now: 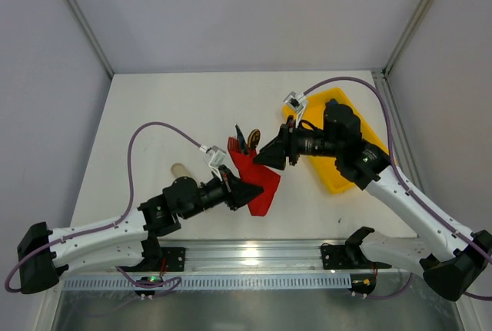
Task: Place the utensils on the paper napkin and roll it up
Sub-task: Pick up the utensils from the center of the board.
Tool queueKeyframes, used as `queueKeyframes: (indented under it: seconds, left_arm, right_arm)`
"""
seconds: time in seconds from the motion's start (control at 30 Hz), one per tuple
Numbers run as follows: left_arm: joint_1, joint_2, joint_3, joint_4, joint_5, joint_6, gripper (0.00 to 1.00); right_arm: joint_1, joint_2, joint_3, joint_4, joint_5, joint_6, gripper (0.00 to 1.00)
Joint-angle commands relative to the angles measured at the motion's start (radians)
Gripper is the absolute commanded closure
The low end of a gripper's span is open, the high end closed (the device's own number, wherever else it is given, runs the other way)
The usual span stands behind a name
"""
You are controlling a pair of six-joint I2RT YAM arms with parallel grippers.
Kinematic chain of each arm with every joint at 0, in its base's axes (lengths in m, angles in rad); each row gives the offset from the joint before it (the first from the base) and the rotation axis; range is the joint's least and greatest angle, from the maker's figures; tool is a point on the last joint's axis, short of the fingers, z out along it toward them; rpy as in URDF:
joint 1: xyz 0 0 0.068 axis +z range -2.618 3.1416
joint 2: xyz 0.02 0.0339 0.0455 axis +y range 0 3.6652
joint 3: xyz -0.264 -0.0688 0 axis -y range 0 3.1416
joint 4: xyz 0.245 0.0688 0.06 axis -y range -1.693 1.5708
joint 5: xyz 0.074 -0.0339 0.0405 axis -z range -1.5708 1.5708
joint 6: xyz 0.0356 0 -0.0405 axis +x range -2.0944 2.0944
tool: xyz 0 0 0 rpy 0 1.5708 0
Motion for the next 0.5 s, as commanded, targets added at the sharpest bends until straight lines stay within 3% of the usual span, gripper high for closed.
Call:
queueKeyframes:
  seconds: [0.0, 0.13, 0.47]
  left_arm:
    - [-0.002, -0.023, 0.027, 0.025, -0.032, 0.029, 1.00]
    - [-0.002, -0.020, 0.032, 0.013, -0.041, 0.030, 1.00]
    - [-0.002, -0.008, 0.048, -0.012, -0.064, 0.039, 1.00]
  right_arm:
    - [-0.002, 0.003, 0.035, -0.091, 0.070, -0.056, 0.38]
    - [-0.002, -0.004, 0.068, -0.168, 0.155, -0.102, 0.38]
    - [0.035, -0.059, 0.071, -0.263, 0.171, -0.131, 0.38]
